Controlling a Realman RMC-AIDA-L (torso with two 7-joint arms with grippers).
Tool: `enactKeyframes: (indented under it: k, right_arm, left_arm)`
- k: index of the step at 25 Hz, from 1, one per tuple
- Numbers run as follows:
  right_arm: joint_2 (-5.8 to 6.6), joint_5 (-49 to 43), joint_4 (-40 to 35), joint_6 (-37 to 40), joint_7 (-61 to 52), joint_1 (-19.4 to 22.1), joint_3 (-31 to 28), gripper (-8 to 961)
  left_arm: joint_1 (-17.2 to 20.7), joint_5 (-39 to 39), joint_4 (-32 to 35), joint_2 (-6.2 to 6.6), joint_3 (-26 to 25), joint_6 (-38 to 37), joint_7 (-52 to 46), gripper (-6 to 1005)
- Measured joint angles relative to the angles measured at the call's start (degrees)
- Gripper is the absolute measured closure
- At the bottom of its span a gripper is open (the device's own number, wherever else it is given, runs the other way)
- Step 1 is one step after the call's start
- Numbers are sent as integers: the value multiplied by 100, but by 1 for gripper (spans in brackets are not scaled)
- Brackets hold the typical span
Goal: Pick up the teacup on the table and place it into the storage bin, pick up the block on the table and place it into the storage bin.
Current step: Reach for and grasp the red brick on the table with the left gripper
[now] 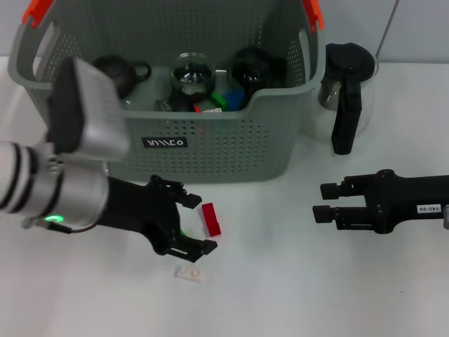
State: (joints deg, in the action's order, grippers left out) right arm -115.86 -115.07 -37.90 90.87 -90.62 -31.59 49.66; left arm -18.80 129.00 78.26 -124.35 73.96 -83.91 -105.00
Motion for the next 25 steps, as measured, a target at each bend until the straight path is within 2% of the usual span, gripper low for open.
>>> enactKeyframes:
  k: [6, 11, 24, 25]
  right_arm:
    - [2, -5, 3, -6, -8, 4, 0, 370]
    - [2, -7, 3, -21, -9, -11, 0, 370]
    - [1, -6, 3, -26, -9, -26, 0, 370]
    - [1, -6, 3, -26, -9, -28, 0, 370]
  left_arm:
    - [-378, 1067, 13, -2, 894, 566, -949, 184]
    - [-494, 1462, 63, -2, 1447, 964, -1448, 186]
    - [-711, 1579, -188, -11, 1832, 1356, -1637, 185]
    - [-816, 1587, -396, -11, 1868, 1483, -1662, 185]
